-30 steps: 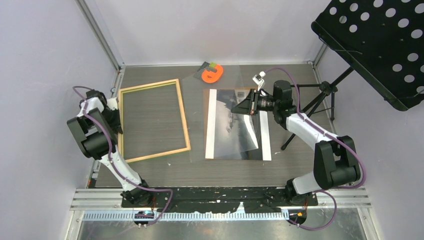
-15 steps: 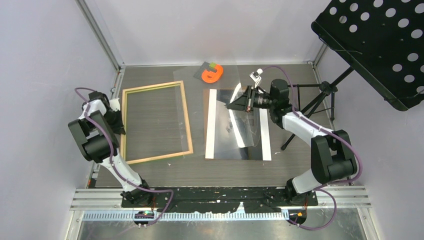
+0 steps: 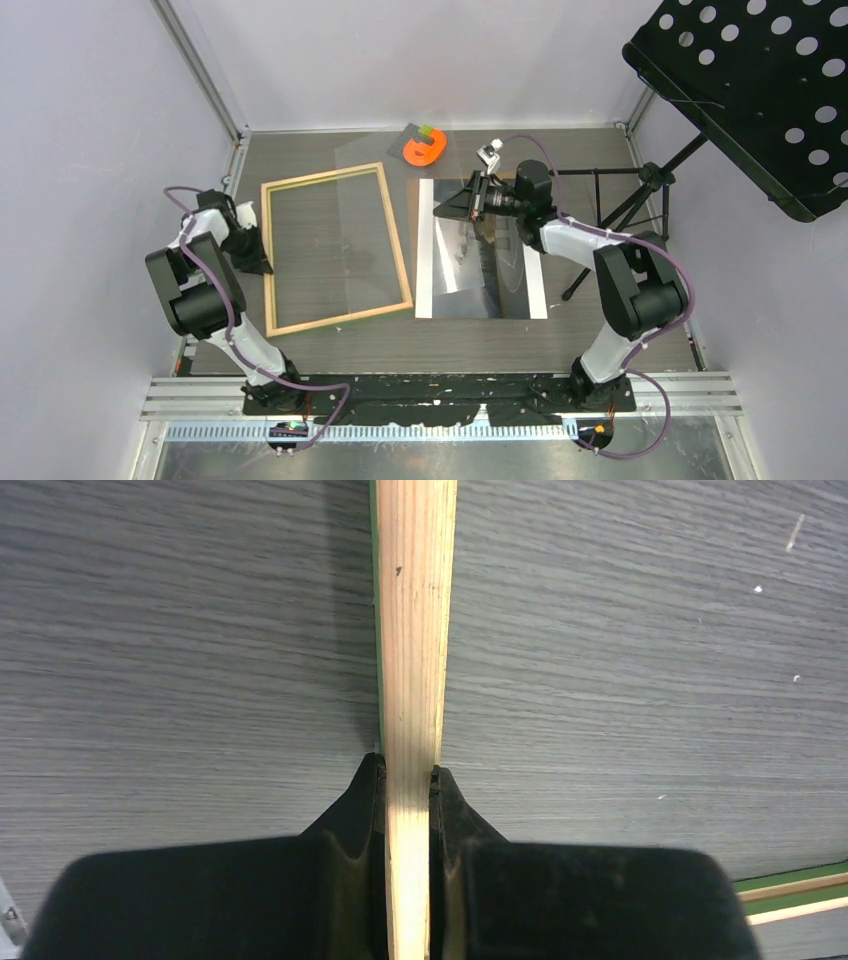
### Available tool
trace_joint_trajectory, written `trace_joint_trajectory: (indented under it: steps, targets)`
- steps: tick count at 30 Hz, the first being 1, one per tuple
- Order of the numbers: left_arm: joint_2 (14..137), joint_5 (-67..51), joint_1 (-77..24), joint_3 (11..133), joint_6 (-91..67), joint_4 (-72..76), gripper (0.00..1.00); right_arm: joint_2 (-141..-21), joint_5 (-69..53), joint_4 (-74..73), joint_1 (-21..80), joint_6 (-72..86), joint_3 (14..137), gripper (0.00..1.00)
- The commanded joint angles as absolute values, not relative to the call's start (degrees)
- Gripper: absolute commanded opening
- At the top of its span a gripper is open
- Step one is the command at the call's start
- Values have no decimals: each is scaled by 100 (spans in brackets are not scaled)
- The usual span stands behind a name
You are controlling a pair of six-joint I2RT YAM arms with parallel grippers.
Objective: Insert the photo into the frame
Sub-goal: Move the photo frame to the center of the board.
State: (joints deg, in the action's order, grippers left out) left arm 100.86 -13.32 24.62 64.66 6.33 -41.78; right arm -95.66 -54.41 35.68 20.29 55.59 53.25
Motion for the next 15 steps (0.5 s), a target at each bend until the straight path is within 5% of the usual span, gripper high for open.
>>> trace_joint_trajectory:
  steps: [1, 15]
  targets:
    - [9631, -1903, 2201, 6249, 207, -3877, 0, -9851, -5267, 4542, 2253, 5995, 5699, 6]
    - [9484, -2011, 1662, 5953, -186, -3821, 0, -11128, -5203, 5304, 2561, 6571, 6340, 6]
